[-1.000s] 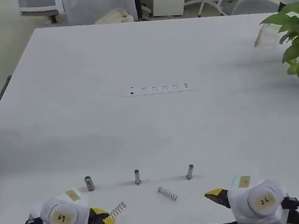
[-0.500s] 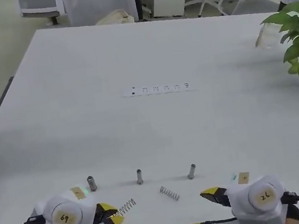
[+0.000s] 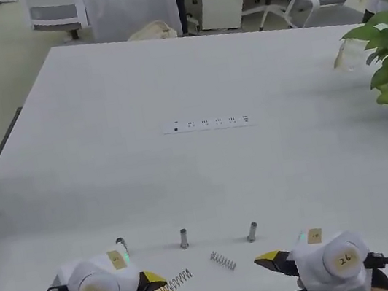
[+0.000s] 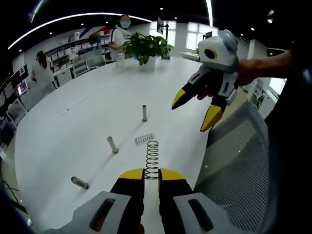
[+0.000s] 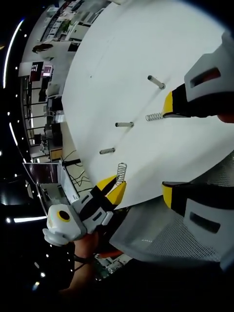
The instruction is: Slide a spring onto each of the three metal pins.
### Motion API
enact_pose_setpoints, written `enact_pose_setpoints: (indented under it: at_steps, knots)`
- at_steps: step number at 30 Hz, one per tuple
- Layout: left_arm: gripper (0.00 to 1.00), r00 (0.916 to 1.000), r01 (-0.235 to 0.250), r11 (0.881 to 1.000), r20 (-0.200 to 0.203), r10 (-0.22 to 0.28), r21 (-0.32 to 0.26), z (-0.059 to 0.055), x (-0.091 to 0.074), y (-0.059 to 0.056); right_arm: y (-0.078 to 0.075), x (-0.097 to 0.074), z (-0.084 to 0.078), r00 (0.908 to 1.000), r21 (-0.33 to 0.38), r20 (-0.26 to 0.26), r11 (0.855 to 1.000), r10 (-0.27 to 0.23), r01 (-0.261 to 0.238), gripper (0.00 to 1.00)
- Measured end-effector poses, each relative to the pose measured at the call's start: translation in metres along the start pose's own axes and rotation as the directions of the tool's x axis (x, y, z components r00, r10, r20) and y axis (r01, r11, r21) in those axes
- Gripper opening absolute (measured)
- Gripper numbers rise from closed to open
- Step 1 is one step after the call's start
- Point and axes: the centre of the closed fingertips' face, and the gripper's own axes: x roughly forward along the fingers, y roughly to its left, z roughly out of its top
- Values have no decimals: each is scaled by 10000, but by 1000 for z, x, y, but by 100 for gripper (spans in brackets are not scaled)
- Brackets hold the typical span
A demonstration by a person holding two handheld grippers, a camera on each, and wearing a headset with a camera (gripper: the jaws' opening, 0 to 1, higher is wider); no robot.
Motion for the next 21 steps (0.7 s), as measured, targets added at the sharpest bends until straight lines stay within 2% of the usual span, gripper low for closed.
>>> enact_pose_setpoints:
  at_steps: [4, 8, 16, 21]
  knots:
    - [3, 9996, 295, 9987, 18, -296, 409, 8, 2, -8, 6, 3, 4, 9994, -27, 112, 9995, 312, -312, 48]
    - [3, 9983, 581, 9949, 51, -587, 821, 16, 3, -18, 12, 5, 4, 9984, -197, 12, 9982, 565, -564, 46]
    - [3, 9934, 1148, 9813, -168, -1136, 1543, 21, 9, -38, 21, 6, 3, 9947, -467, -32, 9936, 1024, -1024, 41]
    - [3, 9904, 1381, 9739, -266, -1355, 1801, 23, 12, -48, 25, 6, 2, 9924, -472, -30, 9913, 1231, -1231, 39]
